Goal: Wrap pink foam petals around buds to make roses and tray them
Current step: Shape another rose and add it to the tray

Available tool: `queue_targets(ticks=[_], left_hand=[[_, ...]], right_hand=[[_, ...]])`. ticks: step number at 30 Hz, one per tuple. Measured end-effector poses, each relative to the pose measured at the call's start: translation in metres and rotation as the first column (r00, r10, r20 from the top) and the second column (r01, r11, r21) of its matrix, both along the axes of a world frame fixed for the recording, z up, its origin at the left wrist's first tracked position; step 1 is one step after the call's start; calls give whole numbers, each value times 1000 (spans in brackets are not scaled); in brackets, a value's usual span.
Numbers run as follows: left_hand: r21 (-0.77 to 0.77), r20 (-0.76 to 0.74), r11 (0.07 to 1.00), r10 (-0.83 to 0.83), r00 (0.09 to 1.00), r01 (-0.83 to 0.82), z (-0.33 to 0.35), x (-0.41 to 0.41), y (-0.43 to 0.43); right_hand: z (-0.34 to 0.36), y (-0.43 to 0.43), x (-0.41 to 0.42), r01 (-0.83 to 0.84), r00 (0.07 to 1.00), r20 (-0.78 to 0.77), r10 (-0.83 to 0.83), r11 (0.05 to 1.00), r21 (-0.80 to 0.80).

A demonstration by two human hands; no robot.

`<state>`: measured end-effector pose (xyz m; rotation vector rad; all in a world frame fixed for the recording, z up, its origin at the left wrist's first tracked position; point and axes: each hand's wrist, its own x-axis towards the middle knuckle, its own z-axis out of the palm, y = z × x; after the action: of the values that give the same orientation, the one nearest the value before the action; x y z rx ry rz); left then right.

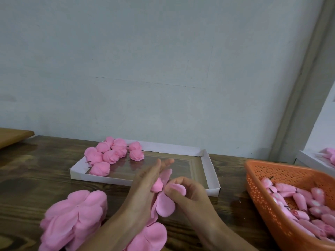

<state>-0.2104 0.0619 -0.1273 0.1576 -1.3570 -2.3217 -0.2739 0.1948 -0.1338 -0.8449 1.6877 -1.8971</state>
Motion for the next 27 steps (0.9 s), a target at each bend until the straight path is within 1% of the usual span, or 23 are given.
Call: queue_targets(ticks=[3,6,7,10,11,14,17,19,20,21,22,23,24,25,27], left_hand=[[-75,7,995,-64,998,64,-2,0,0],[-122,8,991,-58,998,58,-5,-1,0],[-141,8,989,-51,999,51,-6,-1,0],[-275,-16,960,47,999,-50,-6,0,1],[-290,-35,953,74,997,-81,-7,0,1],[-267,-98,949,144,985,-165,-10,0,7],[-354,-144,914,157,977,-199,-12,0,10],[-409,-128,894,141,982,-182,-11,3,10],[-435,-101,886,133,986,-164,-10,4,9],[-437,-75,888,121,990,-142,-7,3,7],[-392,-35,915,90,995,-97,-2,4,5],[-337,1,940,56,998,-53,3,2,3],[-321,16,947,22,1000,-15,5,3,0],[-356,3,934,-33,999,32,-2,6,-6],[-318,79,948,-5,997,30,-6,1,-17]], right_hand=[[-3,-2,0,26,997,-71,-28,999,-24],[-2,-3,-1,34,997,-66,-37,999,-40],[-1,-2,0,33,994,-99,-37,999,-38],[0,-2,1,12,968,-250,-26,998,-57],[0,-2,2,8,956,-291,-27,998,-69],[-4,-4,6,37,899,-433,-56,998,-53],[-9,-5,13,114,820,-559,-122,992,-48],[-10,-3,14,221,755,-616,-223,972,-80],[-10,-2,13,249,735,-627,-259,963,-107],[-10,-2,11,250,740,-614,-274,960,-128],[-8,-1,8,231,774,-572,-271,962,-143],[-5,-1,5,190,831,-500,-245,969,-160],[-2,0,2,125,888,-417,-194,974,-188],[1,1,-1,61,933,-333,-134,973,-221],[5,4,-5,4,980,-194,-54,968,-252]])
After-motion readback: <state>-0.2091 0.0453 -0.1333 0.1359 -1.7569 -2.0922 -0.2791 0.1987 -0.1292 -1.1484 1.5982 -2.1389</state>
